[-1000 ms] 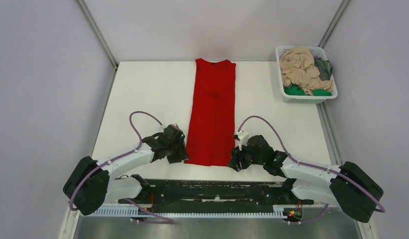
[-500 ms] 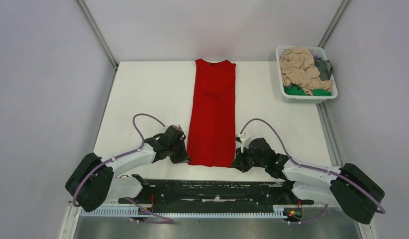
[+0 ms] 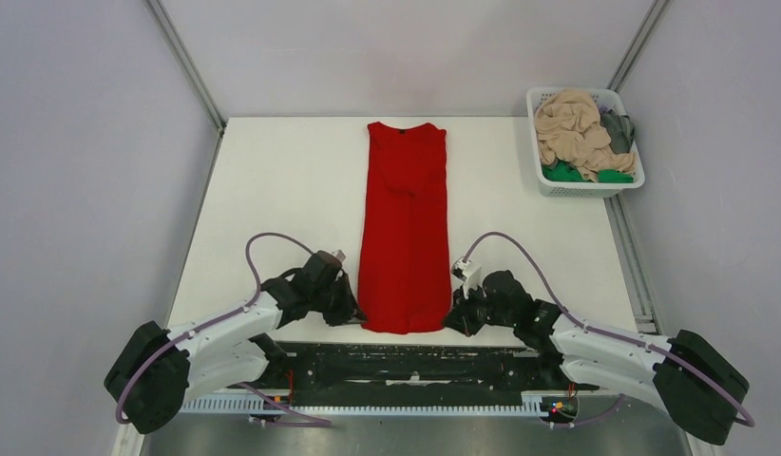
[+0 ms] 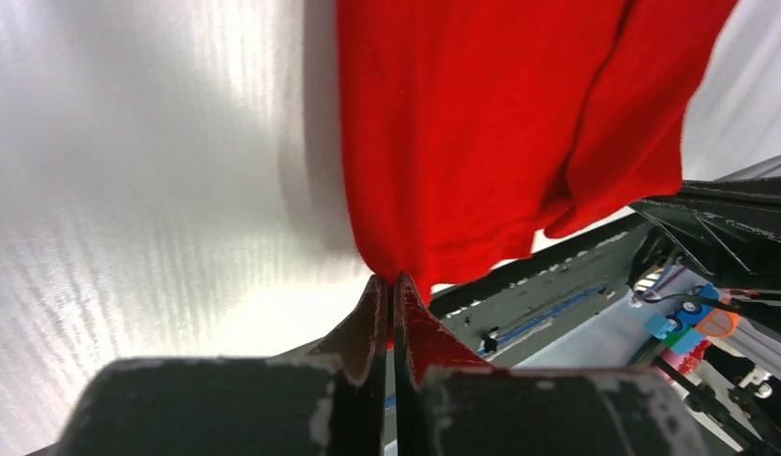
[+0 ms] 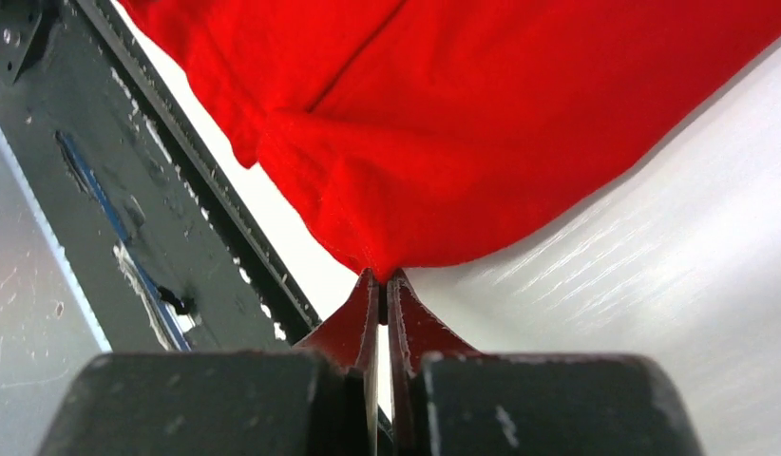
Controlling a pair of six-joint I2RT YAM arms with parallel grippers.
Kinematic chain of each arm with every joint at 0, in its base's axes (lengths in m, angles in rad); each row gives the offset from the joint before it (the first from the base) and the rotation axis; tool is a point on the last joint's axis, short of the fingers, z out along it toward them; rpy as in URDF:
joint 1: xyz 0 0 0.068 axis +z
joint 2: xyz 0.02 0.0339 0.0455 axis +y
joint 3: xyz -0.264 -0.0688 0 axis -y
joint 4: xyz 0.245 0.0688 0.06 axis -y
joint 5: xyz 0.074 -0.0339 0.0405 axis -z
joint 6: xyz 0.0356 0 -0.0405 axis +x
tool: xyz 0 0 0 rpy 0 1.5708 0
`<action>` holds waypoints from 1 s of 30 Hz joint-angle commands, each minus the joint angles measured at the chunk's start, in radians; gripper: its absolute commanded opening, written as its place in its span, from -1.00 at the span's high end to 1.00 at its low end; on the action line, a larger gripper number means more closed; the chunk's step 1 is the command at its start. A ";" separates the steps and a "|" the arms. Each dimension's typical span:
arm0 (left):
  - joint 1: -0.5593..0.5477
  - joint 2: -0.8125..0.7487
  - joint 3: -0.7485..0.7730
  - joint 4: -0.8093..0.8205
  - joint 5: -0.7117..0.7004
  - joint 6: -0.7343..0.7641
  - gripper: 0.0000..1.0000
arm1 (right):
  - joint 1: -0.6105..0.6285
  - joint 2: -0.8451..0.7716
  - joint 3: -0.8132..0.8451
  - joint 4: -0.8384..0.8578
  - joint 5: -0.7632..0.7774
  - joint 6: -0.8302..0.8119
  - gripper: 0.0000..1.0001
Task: Fold and stack the t-shirts
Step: Grab the bottom of the folded rectangular tshirt with both arms, then fold the folded rectangular tshirt in 1/3 of the way
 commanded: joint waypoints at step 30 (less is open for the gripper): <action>0.355 0.695 0.757 0.200 -0.068 0.258 0.96 | -0.370 0.608 0.642 0.155 0.196 -0.104 1.00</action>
